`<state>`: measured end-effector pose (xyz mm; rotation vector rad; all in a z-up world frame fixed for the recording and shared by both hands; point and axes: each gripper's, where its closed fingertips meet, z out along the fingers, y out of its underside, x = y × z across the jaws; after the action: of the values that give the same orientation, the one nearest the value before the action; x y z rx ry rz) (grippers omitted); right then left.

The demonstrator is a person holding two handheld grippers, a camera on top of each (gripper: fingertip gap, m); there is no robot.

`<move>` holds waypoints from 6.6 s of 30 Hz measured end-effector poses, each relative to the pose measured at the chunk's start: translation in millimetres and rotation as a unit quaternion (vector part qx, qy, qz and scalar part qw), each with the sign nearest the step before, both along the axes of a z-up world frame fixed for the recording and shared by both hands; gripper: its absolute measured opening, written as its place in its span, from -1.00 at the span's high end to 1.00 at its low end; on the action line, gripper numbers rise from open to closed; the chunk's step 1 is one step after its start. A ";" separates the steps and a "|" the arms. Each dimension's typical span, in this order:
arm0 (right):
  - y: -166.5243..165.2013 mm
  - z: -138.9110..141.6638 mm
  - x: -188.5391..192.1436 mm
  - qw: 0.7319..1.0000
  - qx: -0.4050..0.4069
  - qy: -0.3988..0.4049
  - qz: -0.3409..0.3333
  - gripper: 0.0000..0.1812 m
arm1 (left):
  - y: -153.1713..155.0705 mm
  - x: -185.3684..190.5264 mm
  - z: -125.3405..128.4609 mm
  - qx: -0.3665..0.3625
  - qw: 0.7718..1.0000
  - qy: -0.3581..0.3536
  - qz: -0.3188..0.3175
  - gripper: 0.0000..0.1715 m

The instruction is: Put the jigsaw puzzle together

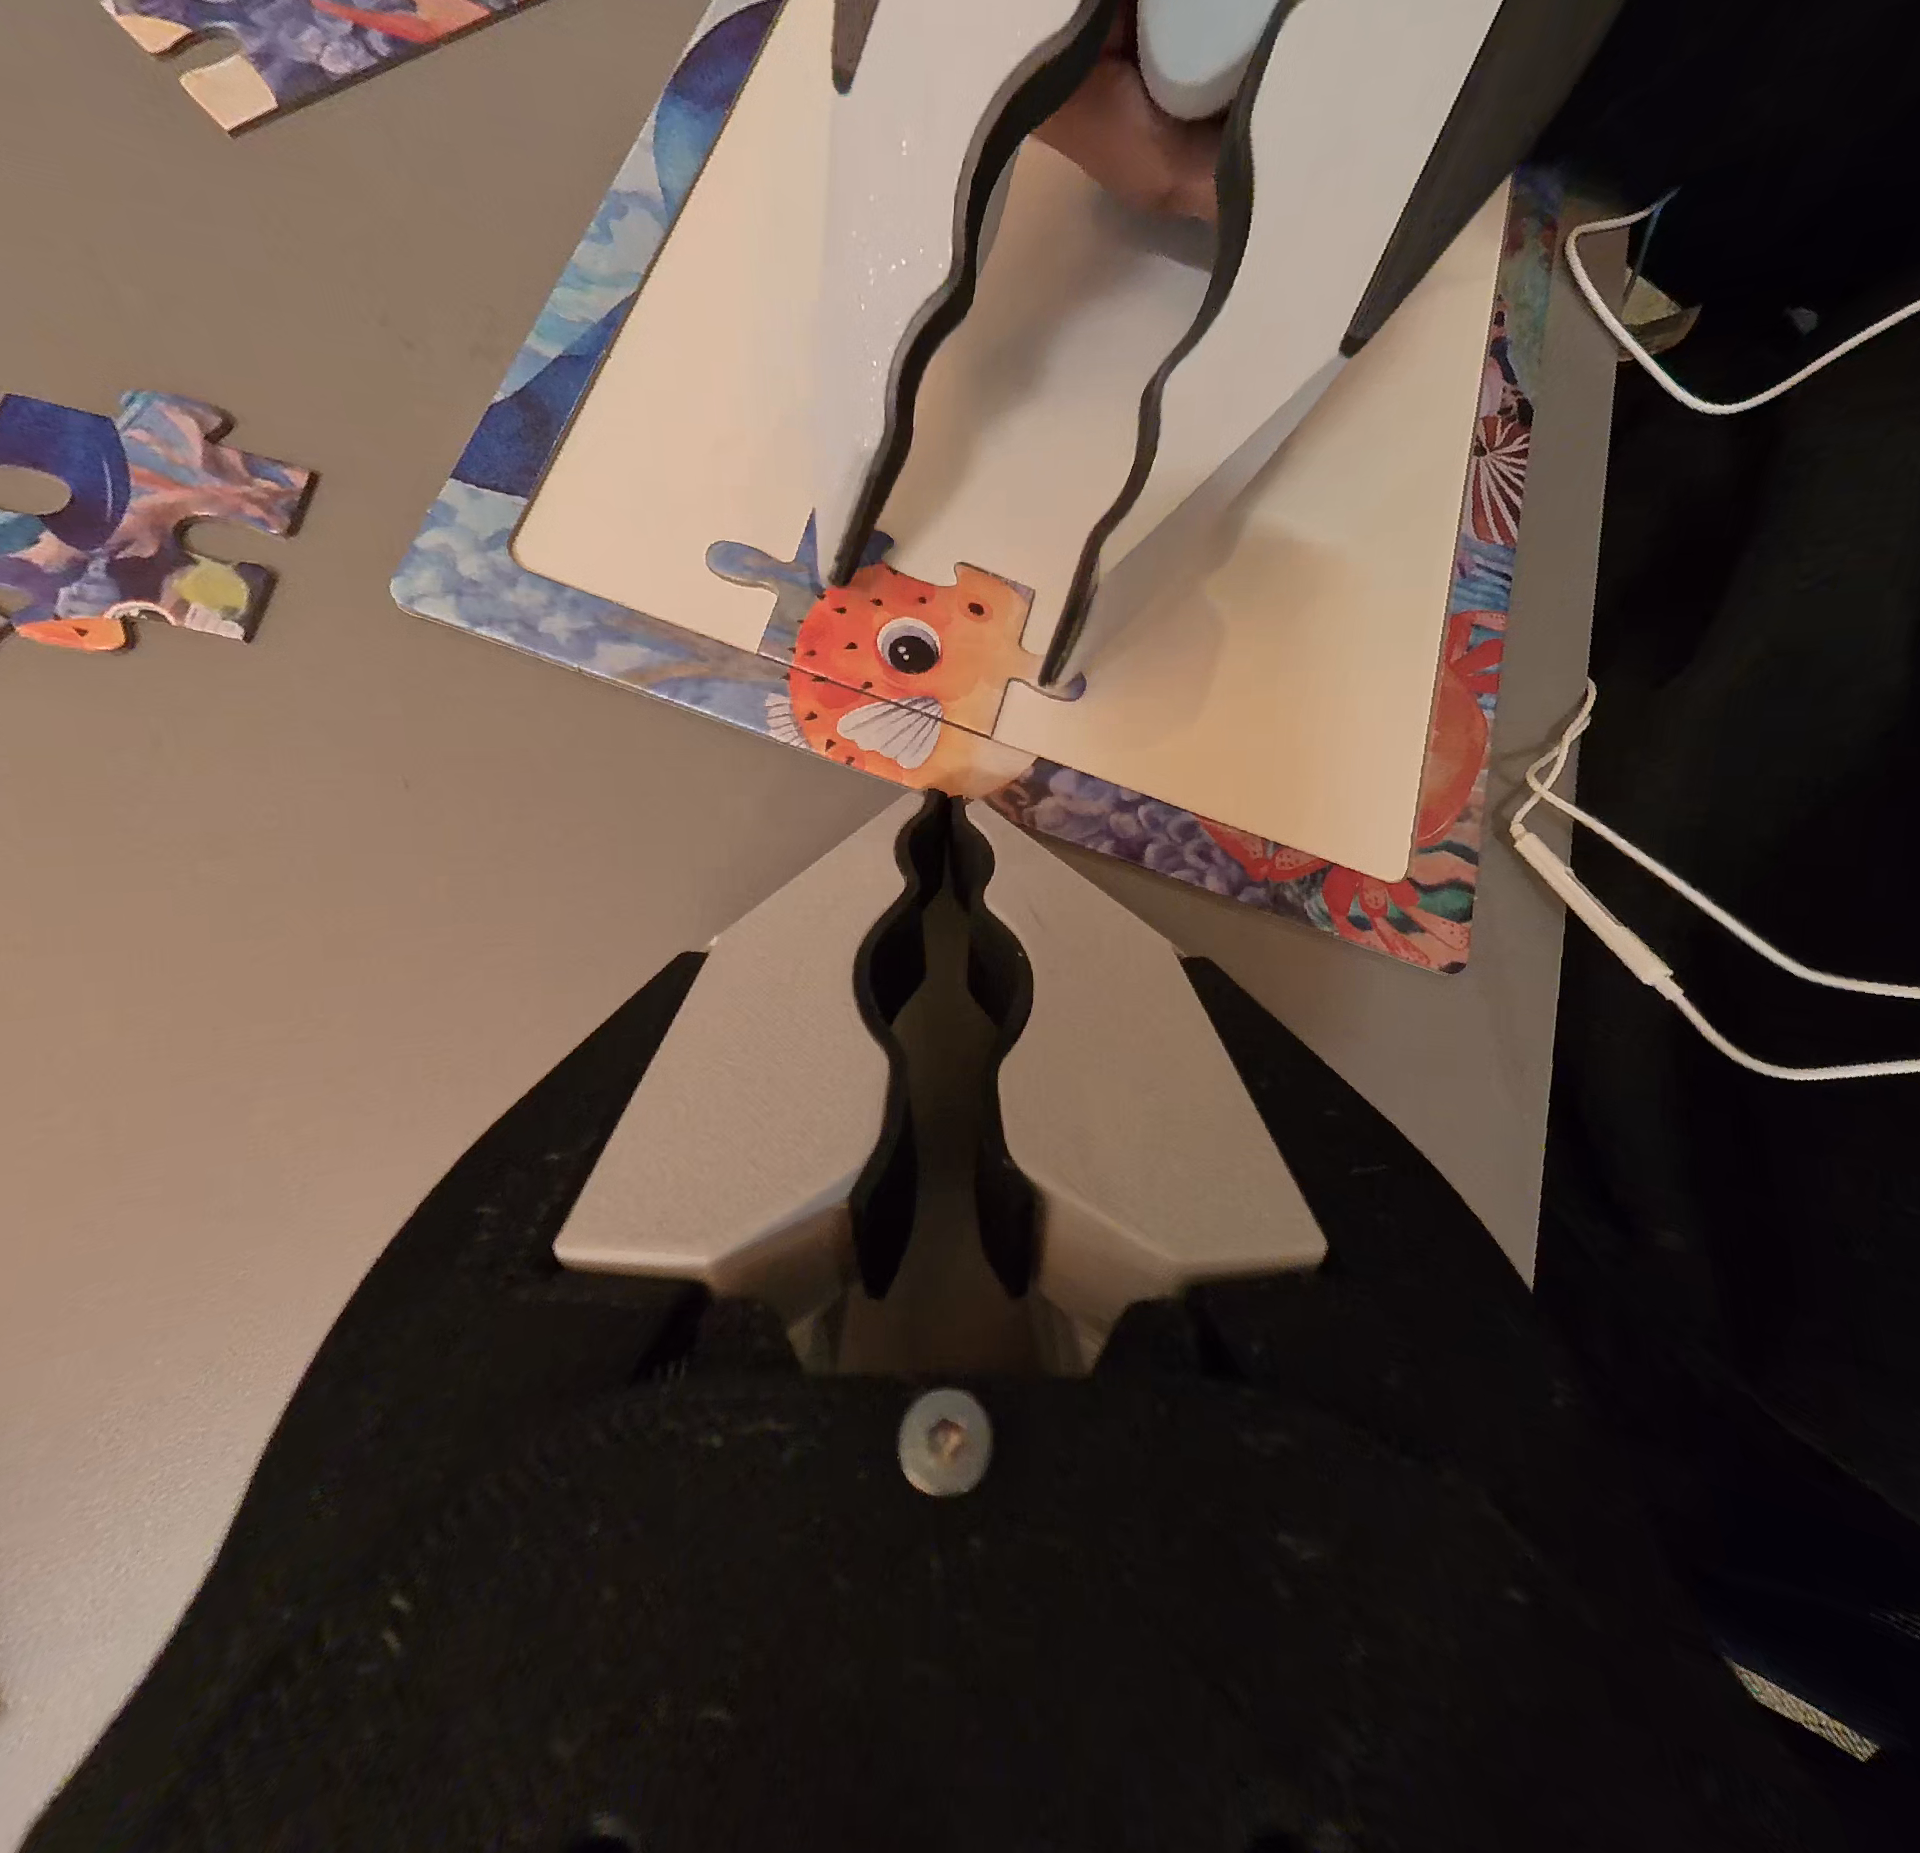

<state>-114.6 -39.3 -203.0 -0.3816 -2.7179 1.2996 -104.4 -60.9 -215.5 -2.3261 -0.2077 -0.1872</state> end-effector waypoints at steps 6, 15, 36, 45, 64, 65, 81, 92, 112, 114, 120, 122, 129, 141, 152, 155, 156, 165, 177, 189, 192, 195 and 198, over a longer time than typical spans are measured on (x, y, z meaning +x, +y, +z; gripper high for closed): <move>-8.7 3.2 13.2 0.999 -0.014 -0.014 0.031 0.60 | 0.0 0.0 0.0 0.000 1.000 0.000 0.000 1.00; -11.2 -5.6 16.6 0.999 0.009 -0.016 0.039 0.63 | 0.1 0.0 0.0 0.000 1.000 0.000 0.000 1.00; 116.4 137.0 -56.3 0.905 -0.385 -0.007 -0.183 0.62 | 1.2 0.3 0.4 0.003 1.000 -0.015 0.002 1.00; 140.1 136.9 -64.4 0.899 -0.374 0.041 -0.226 0.64 | 1.7 0.3 0.3 0.004 1.000 -0.018 0.004 1.00; 217.8 156.3 -128.6 0.898 -0.249 0.198 -0.304 0.66 | 21.9 -195.9 138.2 0.125 0.935 0.217 0.252 0.99; 229.1 143.2 -131.8 0.895 -0.255 0.182 -0.318 0.66 | 22.4 -203.8 123.3 0.113 0.935 0.199 0.272 0.99; 240.6 94.8 -135.2 0.893 -0.301 0.026 -0.333 0.59 | 35.8 -174.4 72.1 0.117 0.963 0.100 0.222 0.93; 219.4 44.4 -130.2 0.944 -0.079 0.068 -0.313 0.58 | 58.7 -157.0 45.2 0.069 0.976 0.105 0.176 0.90; 142.4 -8.4 -113.2 0.964 0.049 -0.024 -0.260 0.73 | 72.3 -144.6 51.8 0.085 0.979 0.095 0.156 0.89; 142.5 -8.0 -113.0 0.965 0.053 -0.013 -0.258 0.74 | 73.6 -143.2 51.4 0.086 0.980 0.094 0.154 0.89; 130.7 25.0 -109.3 0.972 -0.036 0.015 -0.233 0.74 | 77.3 -140.8 58.2 0.121 0.978 0.063 0.157 0.82; 127.4 42.7 -106.8 0.972 -0.072 0.038 -0.222 0.74 | 80.6 -141.4 65.5 0.163 0.972 0.024 0.169 0.62; 107.1 78.6 -90.2 0.961 -0.080 0.207 -0.163 0.74 | 103.6 -104.2 86.9 0.291 0.908 -0.285 0.095 0.41; 97.7 69.2 -93.5 0.947 -0.047 0.268 -0.170 0.68 | 109.7 -87.5 101.2 0.331 0.885 -0.325 0.044 1.00; 97.5 58.4 -93.8 0.951 -0.016 0.262 -0.166 0.48 | 104.8 -97.5 98.6 0.322 0.900 -0.287 0.068 1.00; 111.1 64.3 -99.5 0.944 -0.013 0.269 -0.190 0.52 | 91.3 -119.2 84.8 0.284 0.921 -0.236 0.123 1.00; 117.0 66.7 -101.8 0.942 -0.014 0.270 -0.200 0.53 | 87.5 -123.9 78.4 0.265 0.929 -0.222 0.134 1.00; 165.9 101.1 -115.3 0.919 -0.085 0.249 -0.292 0.60 | 113.1 -102.9 52.3 0.166 0.958 -0.212 0.100 1.00; 177.7 108.1 -113.8 0.910 -0.074 0.267 -0.309 0.62 | 125.2 -130.5 20.3 0.040 0.980 -0.090 0.172 0.57; 191.9 109.5 -118.3 0.899 -0.060 0.280 -0.331 0.64 | 103.1 -135.2 3.1 -0.110 0.965 0.108 0.211 0.34; 190.2 107.8 -118.2 0.899 -0.051 0.285 -0.328 0.64 | 103.1 -131.7 6.8 -0.091 0.969 0.084 0.215 0.28; 189.4 108.3 -117.9 0.898 -0.046 0.292 -0.326 0.67 | 105.7 -124.2 14.2 -0.074 0.974 0.074 0.202 0.32; 190.4 111.5 -117.6 0.893 -0.046 0.305 -0.328 0.70 | 104.6 -119.4 10.2 -0.095 0.973 0.086 0.192 0.37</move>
<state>-232.2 151.0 -91.5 -0.6841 -1.7801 1.0953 -223.8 43.7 -205.3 -2.4208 -0.6037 0.2369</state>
